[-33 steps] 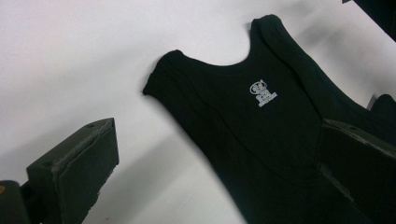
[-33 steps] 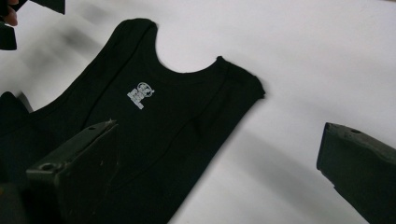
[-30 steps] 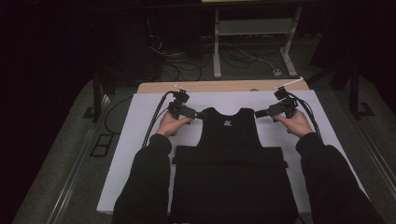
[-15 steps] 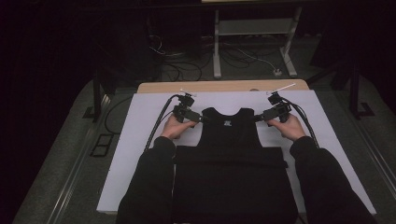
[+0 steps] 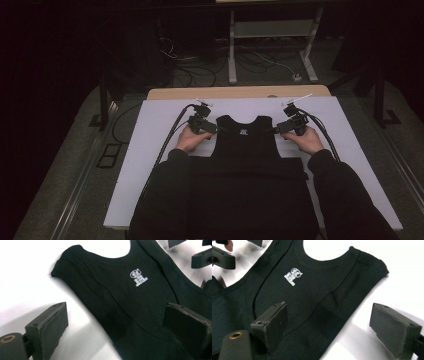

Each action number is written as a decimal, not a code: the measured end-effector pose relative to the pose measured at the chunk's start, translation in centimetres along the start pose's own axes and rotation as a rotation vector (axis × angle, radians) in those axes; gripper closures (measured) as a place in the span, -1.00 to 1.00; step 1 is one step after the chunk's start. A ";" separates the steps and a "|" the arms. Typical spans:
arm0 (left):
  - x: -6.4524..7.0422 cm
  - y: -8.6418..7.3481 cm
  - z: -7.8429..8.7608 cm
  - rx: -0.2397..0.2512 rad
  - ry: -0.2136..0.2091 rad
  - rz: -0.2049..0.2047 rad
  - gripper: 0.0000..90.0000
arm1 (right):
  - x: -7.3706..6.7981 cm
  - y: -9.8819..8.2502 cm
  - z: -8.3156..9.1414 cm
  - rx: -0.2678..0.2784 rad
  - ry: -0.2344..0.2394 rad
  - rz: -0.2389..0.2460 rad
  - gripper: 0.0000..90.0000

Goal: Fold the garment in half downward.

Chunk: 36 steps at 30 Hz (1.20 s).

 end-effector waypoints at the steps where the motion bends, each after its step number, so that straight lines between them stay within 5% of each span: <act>1: 0.0 0.0 0.0 0.002 0.001 0.001 -0.84 | -0.1 0.0 -0.1 -0.002 0.000 0.005 -0.65; 12: -0.9 -0.6 0.2 0.063 0.027 0.056 -0.54 | -0.3 -0.4 -0.6 0.015 -0.037 0.016 -0.32; 20: -0.9 -0.8 0.4 0.067 0.046 0.044 -0.30 | 0.0 -0.8 -0.7 0.060 -0.062 0.011 -0.07; 36: 0.2 -0.8 -0.8 0.078 0.079 0.005 0.30 | -0.7 -0.7 -1.2 0.065 -0.104 0.049 0.40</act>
Point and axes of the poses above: each handheld gripper's, and its own axes: z roughly backward along the jaws, y roughly out of its top, x roughly to its right, the point moved 4 cm from there along -z, roughly forward along the jaws, and after that the axes turned 2 degrees about -x, right-handed, at the moved point
